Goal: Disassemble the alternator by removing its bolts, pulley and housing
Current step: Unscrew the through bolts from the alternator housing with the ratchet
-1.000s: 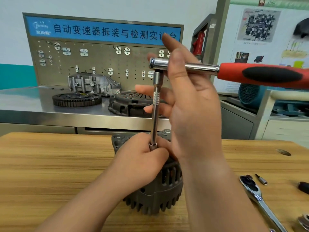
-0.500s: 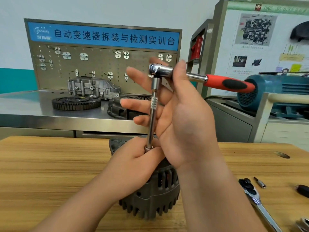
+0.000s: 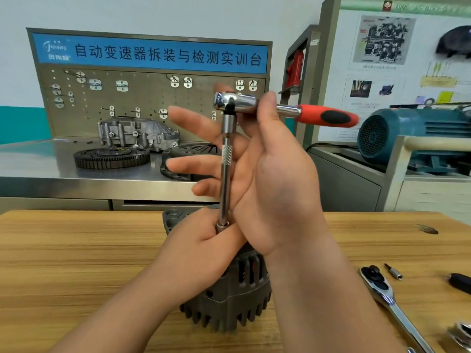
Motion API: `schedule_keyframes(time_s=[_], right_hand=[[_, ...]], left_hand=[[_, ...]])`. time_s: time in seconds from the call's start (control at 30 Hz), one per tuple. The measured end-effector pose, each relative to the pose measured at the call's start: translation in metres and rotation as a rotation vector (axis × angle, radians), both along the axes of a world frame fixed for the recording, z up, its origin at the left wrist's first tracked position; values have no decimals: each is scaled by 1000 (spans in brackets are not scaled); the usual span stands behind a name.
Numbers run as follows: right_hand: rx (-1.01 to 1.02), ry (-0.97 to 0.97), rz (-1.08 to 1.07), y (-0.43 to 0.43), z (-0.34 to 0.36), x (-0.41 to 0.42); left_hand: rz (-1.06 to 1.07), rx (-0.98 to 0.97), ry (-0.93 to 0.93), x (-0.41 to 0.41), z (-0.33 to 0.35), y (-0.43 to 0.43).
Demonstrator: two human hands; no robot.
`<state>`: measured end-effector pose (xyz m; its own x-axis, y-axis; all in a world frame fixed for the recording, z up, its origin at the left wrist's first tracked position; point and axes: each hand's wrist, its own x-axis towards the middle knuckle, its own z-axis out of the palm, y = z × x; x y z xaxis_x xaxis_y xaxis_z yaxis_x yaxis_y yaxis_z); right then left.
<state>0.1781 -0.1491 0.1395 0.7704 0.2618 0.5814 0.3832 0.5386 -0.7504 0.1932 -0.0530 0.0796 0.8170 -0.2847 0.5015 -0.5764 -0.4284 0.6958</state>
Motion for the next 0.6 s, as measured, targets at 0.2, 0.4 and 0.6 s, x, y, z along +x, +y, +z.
schedule_keyframes(time_s=[0.2,0.4,0.6], right_hand=[[14,-159,-248,5,-5,0],[-60,-409,-481,14,-12,4],[-53,-197,-217,6,-9,8]], left_hand=[[25,-56,4,1,-1,-4],[111,-69,8,2,-1,-4],[100,-51,22,1,-1,-4]])
